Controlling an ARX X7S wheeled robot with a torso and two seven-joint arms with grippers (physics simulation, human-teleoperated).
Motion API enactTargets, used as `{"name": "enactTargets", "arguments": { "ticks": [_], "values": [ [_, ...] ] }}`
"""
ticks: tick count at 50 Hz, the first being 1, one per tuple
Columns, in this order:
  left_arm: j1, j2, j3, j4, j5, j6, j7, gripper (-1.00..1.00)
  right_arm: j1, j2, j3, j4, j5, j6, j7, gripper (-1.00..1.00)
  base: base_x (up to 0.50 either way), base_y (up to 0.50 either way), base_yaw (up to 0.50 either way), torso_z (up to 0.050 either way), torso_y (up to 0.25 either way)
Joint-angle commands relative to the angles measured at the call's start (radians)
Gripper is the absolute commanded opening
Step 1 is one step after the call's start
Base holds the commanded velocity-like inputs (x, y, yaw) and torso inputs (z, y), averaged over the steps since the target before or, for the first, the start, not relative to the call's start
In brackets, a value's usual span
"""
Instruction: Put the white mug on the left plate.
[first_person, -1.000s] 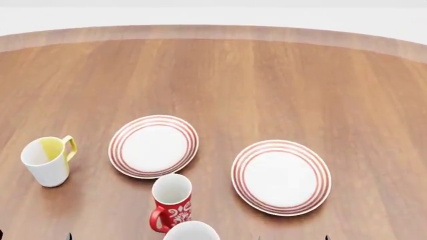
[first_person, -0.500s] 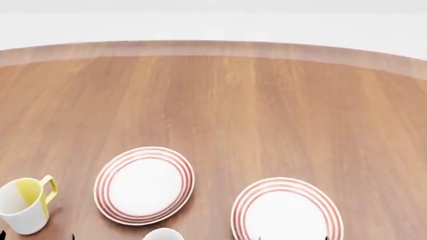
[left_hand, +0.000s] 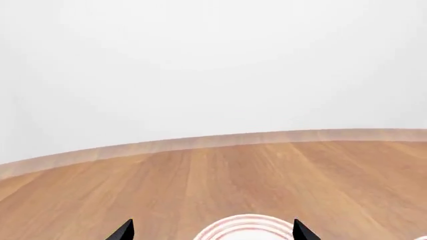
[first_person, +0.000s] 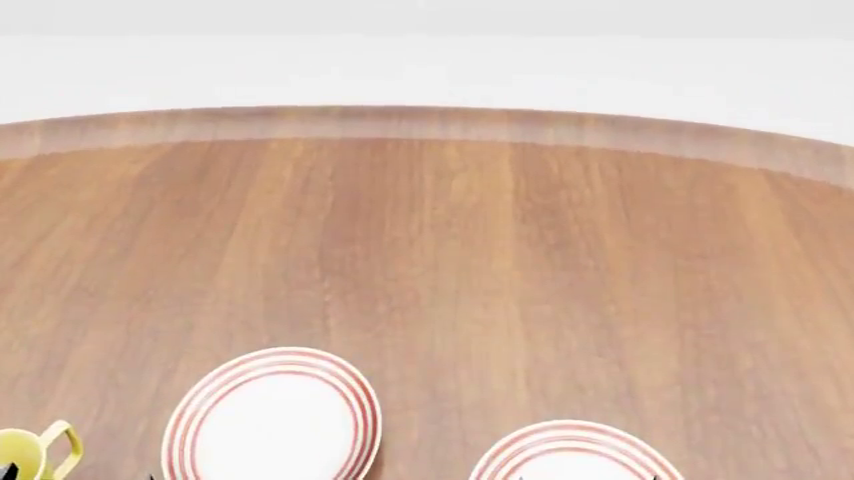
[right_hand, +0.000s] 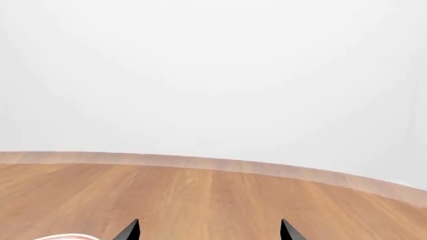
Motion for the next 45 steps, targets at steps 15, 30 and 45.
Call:
{"name": "enactTargets", "arguments": {
  "ticks": [15,30,45],
  "values": [
    [0.386,-0.248,-0.037,0.073,-0.128,0.395,0.248,1.0,-0.001,0.016,-0.012,0.037,0.013,-0.043,0.014,1.0,0.0,0.0,0.0,0.0,0.0],
    [0.572,-0.285,-0.132,0.077,-0.12,0.57,0.291,1.0,-0.004,0.024,-0.024,0.027,0.014,-0.039,0.024,1.0,0.0,0.0,0.0,0.0,0.0],
    [0.564,-0.039,-0.287,0.028,-0.11,0.566,0.639,1.0,-0.004,0.032,-0.031,0.026,0.018,-0.038,0.035,1.0,0.0,0.0,0.0,0.0,0.0]
  ]
}}
